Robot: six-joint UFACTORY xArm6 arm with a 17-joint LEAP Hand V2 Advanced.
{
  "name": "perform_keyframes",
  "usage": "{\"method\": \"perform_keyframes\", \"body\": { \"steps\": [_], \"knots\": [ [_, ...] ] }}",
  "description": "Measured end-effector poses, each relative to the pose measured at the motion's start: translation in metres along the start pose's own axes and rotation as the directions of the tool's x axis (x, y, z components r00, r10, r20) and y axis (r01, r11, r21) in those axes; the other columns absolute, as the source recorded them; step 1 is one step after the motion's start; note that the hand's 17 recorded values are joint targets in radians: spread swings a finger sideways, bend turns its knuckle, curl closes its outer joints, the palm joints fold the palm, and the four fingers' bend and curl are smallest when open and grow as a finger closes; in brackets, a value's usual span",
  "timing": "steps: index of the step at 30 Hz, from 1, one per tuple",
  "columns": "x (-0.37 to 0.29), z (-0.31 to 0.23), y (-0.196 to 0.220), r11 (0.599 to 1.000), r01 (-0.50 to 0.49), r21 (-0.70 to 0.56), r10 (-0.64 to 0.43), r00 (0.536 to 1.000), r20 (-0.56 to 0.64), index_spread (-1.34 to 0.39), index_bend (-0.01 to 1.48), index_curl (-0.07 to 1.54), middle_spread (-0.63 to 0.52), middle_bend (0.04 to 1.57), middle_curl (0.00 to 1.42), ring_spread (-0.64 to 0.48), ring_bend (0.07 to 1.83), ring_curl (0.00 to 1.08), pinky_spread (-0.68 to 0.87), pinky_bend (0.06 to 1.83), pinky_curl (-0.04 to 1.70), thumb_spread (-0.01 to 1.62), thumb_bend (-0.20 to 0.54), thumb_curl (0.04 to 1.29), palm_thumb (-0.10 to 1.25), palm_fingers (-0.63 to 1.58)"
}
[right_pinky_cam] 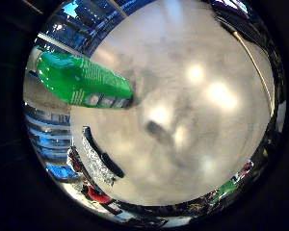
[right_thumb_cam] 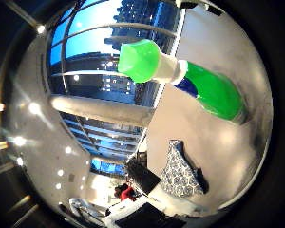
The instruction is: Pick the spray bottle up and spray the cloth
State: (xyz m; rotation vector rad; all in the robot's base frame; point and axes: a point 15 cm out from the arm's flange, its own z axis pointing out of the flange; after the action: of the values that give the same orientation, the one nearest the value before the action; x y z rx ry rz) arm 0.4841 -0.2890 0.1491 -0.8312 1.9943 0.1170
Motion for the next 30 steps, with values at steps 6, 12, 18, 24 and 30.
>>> {"method": "perform_keyframes", "body": {
  "steps": [6,12,18,24,30],
  "knots": [
    [-0.007,0.026,-0.010,1.000,0.006,-0.016,-0.006,1.000,0.016,-0.12,0.14,0.23,0.24,0.19,0.30,0.24,0.32,0.26,0.41,0.48,0.32,0.97,-0.028,0.29,0.42,-0.02],
    [0.001,0.041,-0.029,1.000,0.000,-0.011,0.000,1.000,0.013,-0.12,0.15,0.24,0.24,0.21,0.32,0.23,0.33,0.27,0.41,0.48,0.31,0.97,-0.027,0.29,0.43,0.01],
    [0.007,0.050,-0.051,1.000,-0.013,0.011,0.013,1.000,0.027,-0.10,0.16,0.24,0.22,0.25,0.33,0.21,0.39,0.28,0.41,0.48,0.31,0.97,-0.024,0.30,0.47,0.12],
    [0.012,0.052,-0.060,0.999,-0.031,0.027,0.030,0.999,0.039,-0.12,0.15,0.26,0.16,0.28,0.35,0.14,0.50,0.29,0.39,0.48,0.30,0.97,-0.024,0.30,0.50,0.26],
    [0.011,0.052,-0.068,0.998,-0.042,0.040,0.040,0.998,0.055,-0.19,0.17,0.28,0.05,0.35,0.37,0.01,0.65,0.32,0.27,0.48,0.27,0.97,-0.024,0.30,0.54,0.48]
  ]
}}
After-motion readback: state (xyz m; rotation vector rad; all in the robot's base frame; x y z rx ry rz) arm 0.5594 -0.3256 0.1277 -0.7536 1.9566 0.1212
